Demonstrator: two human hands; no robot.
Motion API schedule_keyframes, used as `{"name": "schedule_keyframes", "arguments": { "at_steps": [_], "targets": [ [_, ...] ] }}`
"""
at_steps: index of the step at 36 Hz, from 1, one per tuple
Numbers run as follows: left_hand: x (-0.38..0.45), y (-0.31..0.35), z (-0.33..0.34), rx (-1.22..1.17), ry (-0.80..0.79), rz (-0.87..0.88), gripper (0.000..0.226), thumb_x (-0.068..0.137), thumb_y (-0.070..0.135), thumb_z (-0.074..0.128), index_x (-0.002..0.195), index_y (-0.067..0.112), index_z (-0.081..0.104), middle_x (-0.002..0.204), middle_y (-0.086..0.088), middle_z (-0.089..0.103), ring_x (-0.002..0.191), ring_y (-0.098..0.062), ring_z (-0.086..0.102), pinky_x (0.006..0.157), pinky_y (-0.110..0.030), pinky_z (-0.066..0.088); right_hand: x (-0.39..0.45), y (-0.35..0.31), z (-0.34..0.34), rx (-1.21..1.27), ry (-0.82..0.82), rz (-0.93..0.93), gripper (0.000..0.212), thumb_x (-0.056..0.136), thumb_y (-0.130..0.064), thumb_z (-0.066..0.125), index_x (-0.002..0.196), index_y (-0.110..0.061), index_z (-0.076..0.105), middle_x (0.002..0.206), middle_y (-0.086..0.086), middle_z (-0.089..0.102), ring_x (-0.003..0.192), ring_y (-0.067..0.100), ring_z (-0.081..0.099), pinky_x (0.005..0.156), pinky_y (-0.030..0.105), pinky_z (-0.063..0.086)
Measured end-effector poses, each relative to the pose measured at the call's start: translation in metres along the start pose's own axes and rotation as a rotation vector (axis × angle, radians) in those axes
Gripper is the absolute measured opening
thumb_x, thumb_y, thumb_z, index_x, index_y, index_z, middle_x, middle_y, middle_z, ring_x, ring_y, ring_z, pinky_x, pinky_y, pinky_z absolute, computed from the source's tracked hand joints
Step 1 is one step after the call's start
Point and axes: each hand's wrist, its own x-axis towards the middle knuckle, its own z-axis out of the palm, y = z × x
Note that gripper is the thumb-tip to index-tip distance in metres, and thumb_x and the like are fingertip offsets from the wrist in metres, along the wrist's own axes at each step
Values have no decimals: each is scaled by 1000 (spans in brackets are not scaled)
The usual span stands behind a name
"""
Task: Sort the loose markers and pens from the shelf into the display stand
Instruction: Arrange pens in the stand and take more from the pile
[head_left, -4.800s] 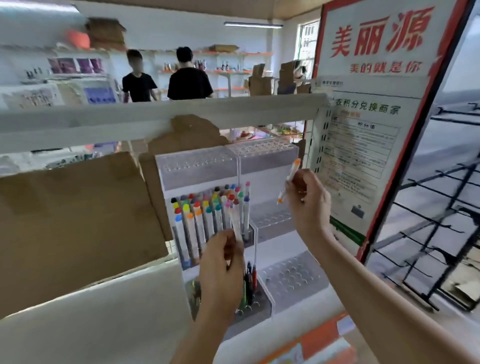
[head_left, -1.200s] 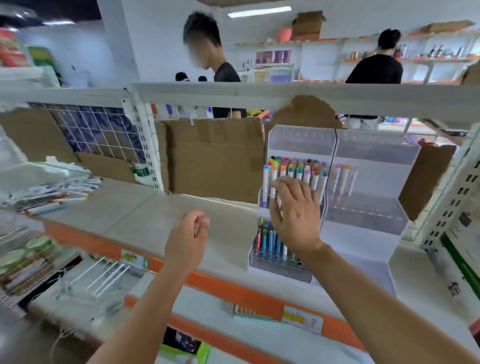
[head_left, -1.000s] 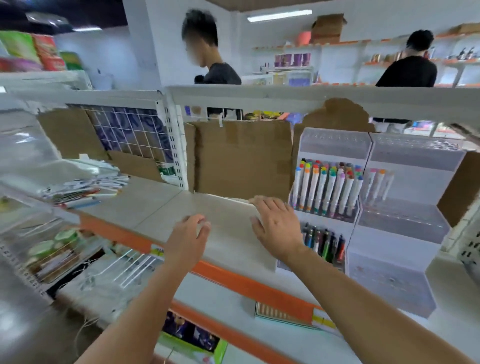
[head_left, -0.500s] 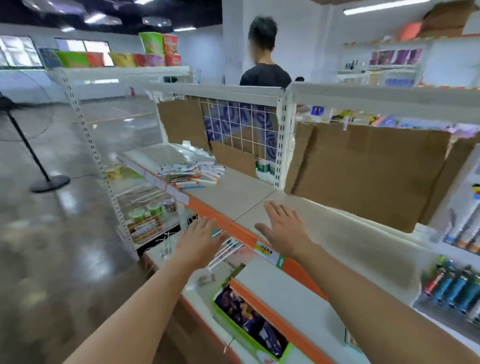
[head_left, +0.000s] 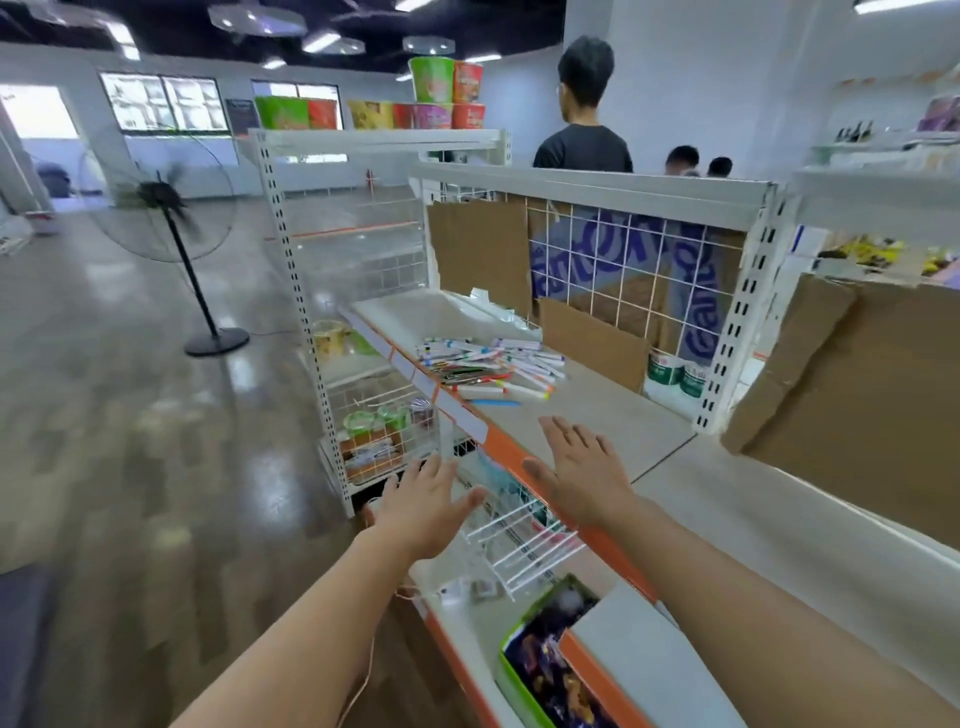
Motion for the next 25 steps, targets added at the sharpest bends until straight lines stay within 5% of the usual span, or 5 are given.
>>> {"name": "schedule_keyframes", "arguments": {
  "at_steps": [9,25],
  "targets": [
    [96,-37,-14,-18,-3,-19,68,95,61,19,151,23,14,160,-3,6,147,-23,3,119,-45,10,113,3,4,-12,-32,-3,65,99,-54,20,152,-22,-1,160,0,4,146,22,5,118,43,3],
    [232,-64,-23,-73,16,115,45,101,35,35,141,17,36,141,-8,40,128,-26,37,103,-39,36,240,16,34,-74,-14,201,38,99,-26,39,137,-22,39,139,3,46,128,24,39,100,36,31]
  ]
}}
